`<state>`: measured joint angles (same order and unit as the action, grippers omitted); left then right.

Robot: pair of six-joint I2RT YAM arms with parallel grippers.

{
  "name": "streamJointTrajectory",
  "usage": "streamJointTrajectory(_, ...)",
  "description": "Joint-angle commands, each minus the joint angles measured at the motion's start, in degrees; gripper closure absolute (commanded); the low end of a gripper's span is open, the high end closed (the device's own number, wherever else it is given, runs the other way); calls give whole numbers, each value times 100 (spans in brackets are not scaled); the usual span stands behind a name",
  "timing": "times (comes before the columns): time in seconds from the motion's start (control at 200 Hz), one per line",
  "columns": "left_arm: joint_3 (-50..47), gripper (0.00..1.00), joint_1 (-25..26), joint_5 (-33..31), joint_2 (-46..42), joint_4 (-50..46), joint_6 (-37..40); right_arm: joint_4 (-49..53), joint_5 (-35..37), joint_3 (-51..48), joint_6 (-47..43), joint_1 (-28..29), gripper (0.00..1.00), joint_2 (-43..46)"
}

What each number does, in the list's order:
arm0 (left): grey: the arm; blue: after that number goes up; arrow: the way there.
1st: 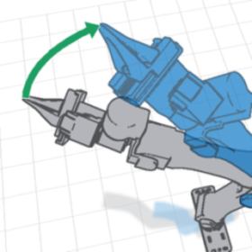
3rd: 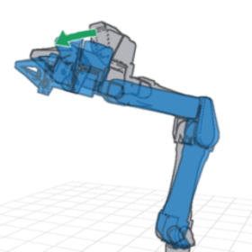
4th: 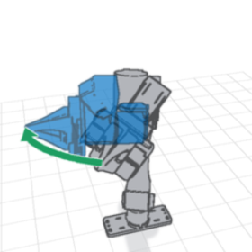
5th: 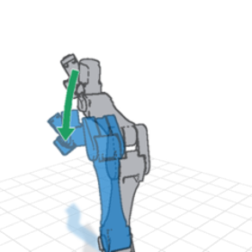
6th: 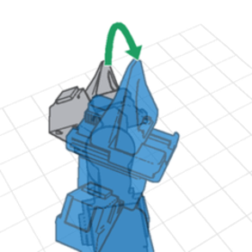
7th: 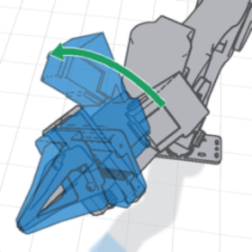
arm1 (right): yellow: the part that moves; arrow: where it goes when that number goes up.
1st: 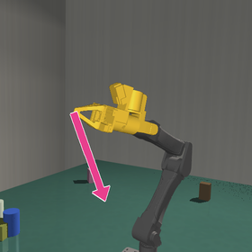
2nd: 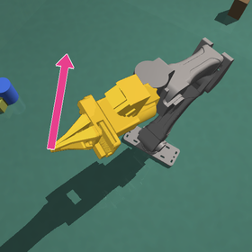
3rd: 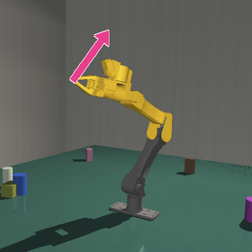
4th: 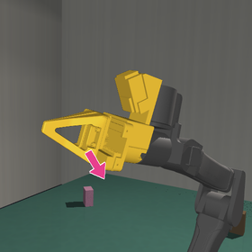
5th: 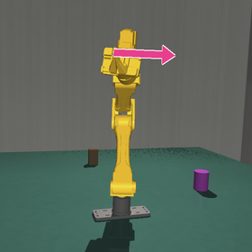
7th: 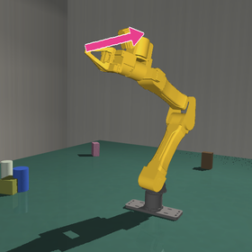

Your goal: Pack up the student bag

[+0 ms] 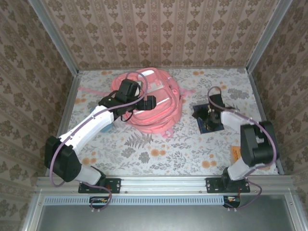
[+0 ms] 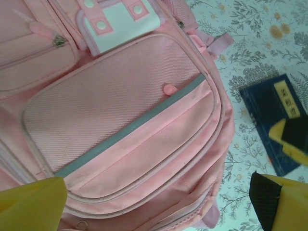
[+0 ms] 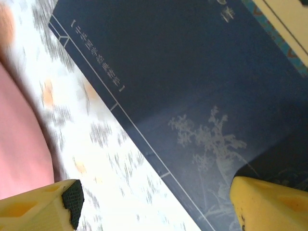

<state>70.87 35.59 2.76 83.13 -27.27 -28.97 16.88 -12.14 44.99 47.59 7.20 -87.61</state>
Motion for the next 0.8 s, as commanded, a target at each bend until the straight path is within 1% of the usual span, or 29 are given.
streamJointTrajectory(0.0,17,0,35,317,181,65,-273,-40,-119,-926,958,364,17,662)
streamJointTrajectory(0.025,43,0,43,363,213,56,-294,-106,-100,-1113,1101,481,17,751)
streamJointTrajectory(0.035,48,0,44,371,230,55,-307,-137,-96,-1210,1173,540,17,979)
streamJointTrajectory(0.085,97,0,68,471,298,45,-358,-190,-88,-1492,1352,756,17,1304)
streamJointTrajectory(0.16,168,0,118,607,411,59,-457,-46,-178,-1631,1294,862,17,1655)
streamJointTrajectory(0.24,206,0,211,719,528,140,-589,548,-86,-1374,860,852,17,2028)
streamJointTrajectory(0.31,224,0,333,802,640,269,-729,1096,347,-965,372,816,15,2298)
streamJointTrajectory(0.36,268,0,433,838,723,346,-840,1348,587,-680,-10,665,13,2380)
streamJointTrajectory(0.41,306,1,545,874,829,419,-977,1354,610,-500,-338,466,13,2330)
streamJointTrajectory(0.435,321,2,610,879,883,467,-1061,1518,612,-417,-534,350,13,2270)
streamJointTrajectory(0.56,426,10,893,1056,1211,681,-1563,1785,902,27,-1291,-137,14,1668)
streamJointTrajectory(0.725,480,19,1205,1162,1606,1034,-2124,1908,1282,351,-1763,-496,16,955)
streamJointTrajectory(0.795,513,24,1300,1238,1788,1156,-2320,1898,1335,379,-1860,-565,18,834)
